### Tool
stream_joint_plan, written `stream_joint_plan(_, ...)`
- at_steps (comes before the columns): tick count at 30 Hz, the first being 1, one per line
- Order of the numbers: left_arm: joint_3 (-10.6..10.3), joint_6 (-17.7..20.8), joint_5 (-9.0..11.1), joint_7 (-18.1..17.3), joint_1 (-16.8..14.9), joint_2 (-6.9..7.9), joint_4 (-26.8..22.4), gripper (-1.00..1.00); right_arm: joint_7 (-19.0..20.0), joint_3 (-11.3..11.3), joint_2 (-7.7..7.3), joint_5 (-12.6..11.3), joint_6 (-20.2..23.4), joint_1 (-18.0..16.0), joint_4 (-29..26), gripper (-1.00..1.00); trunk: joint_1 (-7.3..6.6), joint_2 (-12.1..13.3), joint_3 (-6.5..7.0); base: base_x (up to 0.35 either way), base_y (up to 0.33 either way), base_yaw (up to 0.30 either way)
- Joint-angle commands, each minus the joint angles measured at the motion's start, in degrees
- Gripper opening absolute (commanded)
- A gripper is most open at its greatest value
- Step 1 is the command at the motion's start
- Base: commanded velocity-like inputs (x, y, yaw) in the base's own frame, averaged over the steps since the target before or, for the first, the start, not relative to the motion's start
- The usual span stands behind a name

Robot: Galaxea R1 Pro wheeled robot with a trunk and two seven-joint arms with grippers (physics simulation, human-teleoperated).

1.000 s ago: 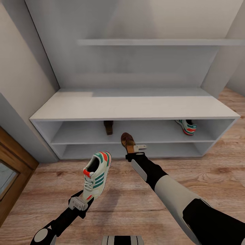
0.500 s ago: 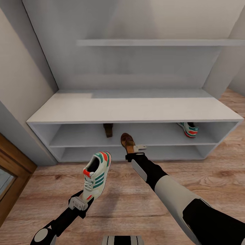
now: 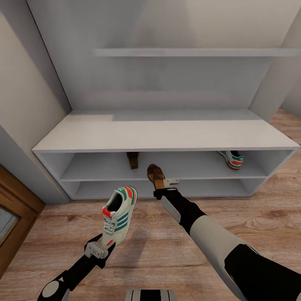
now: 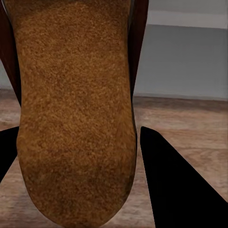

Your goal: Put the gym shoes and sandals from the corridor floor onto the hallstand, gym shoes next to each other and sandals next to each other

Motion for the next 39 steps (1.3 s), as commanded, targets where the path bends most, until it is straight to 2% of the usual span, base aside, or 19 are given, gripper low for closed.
stream_joint_plan(1, 0.0, 0.0, 0.0, 0.0, 0.0, 0.0, 0.0, -1.0, 0.0, 0.0, 0.0, -0.1, -0.1, 0.0, 0.0, -1.0, 0.0, 0.0, 0.0, 0.001, 0.0, 0.0)
stream_joint_plan(39, 0.0, 0.0, -0.1, 0.0, 0.0, -0.15, 0.0, -1.0, 0.1, 0.1, 0.0, 0.0, -0.6, 0.0, 0.2, -1.0, 0.0, 0.0, 0.0, 0.105, 0.0, 0.0)
